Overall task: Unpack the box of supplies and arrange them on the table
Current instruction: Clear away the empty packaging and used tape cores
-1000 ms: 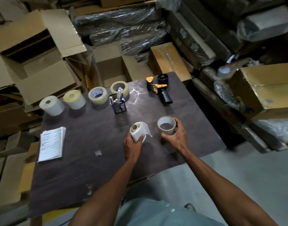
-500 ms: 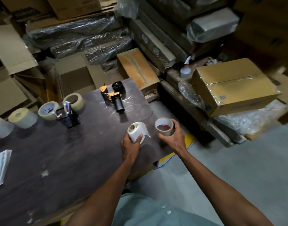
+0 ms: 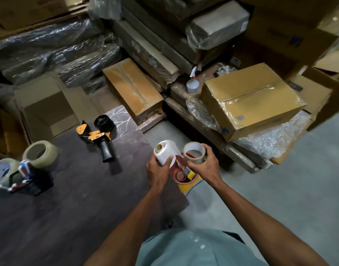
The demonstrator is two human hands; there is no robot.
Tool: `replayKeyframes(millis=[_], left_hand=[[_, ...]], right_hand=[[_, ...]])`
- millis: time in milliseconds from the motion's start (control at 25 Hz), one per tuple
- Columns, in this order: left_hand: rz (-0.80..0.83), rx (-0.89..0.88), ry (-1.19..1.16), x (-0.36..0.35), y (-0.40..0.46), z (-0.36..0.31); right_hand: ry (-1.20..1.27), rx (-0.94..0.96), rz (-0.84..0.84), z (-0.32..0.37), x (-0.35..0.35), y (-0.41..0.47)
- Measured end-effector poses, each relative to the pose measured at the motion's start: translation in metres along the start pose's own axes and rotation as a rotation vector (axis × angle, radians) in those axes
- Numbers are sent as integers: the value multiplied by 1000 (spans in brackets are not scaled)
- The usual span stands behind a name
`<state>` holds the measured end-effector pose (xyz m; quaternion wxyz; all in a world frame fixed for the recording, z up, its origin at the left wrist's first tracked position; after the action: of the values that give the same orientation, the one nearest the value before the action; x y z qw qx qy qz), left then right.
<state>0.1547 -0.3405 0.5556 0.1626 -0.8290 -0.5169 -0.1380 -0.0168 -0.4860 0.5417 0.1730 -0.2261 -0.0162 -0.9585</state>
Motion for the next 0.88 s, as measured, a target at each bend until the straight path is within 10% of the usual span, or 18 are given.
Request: replayKeyframes(millis=[880], left_hand=[[-247, 644, 36, -209, 108, 134]], right_hand=[[-194, -190, 302, -172, -68, 187]])
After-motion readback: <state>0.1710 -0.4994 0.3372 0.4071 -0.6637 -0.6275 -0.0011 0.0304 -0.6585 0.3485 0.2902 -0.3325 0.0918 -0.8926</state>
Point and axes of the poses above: each hand's wrist, its own y-axis towards the middle knuckle, its own x-axis out of the back of the hand, z = x × y, the point moved 6 cm from there along y, towards the middle knuckle, and after that the axes turned 6 degrees about -z, right-handed, at the moved point
